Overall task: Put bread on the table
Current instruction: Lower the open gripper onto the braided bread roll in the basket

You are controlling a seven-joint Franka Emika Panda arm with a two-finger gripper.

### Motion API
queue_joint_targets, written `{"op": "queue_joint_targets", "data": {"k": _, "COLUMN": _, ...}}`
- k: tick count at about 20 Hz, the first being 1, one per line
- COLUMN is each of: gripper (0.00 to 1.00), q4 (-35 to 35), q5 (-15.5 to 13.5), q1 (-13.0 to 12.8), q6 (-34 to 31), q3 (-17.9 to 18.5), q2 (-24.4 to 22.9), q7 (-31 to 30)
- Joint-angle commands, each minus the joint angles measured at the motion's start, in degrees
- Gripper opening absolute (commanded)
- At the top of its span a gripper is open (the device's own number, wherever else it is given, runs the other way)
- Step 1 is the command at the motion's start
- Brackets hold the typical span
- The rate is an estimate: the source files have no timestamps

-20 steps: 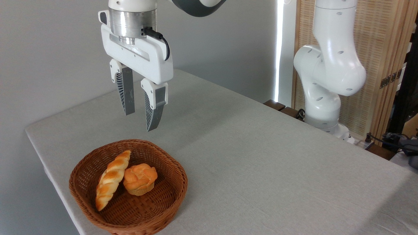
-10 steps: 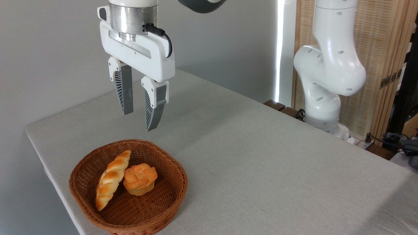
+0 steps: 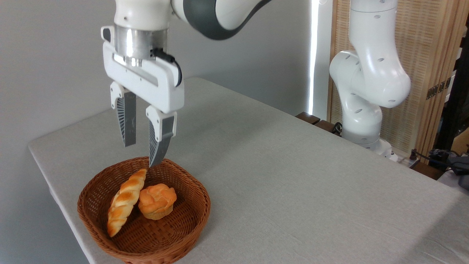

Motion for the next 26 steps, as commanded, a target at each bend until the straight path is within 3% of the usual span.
{"op": "queue_joint_targets", "data": {"k": 1, "gripper": 1.00, "q4": -0.48, "q5": -0.31, "q1": -0.62, "q6": 3.08, "q3": 0.35, "q2": 1.27, "q7": -0.93}}
{"op": "queue_joint_targets", "data": {"k": 4, "gripper": 1.00, "q4": -1.10, "q5": -2.42, "q1": -0.80, "q6": 7.39, "q3": 0.08, "q2": 3.55, "q7": -0.93}}
{"op": "queue_joint_targets", "data": {"k": 13, "gripper": 1.00, "q4": -1.19, "q5": -2.69, "q1": -1.15, "q6": 14.87, "q3": -1.85, "q2": 10.41, "q7": -0.93}}
{"op": "queue_joint_targets", "data": {"k": 18, "gripper": 1.00, "q4": -1.10, "q5": -4.88, "q1": -1.06, "q6": 19.00, "q3": -2.64, "q2": 13.13, "q7": -1.02}}
{"op": "queue_joint_targets", "data": {"k": 26, "gripper": 1.00, "q4": -1.01, "q5": -5.06, "q1": -1.06, "q6": 19.88, "q3": -3.52, "q2": 15.25, "q7": -0.93}}
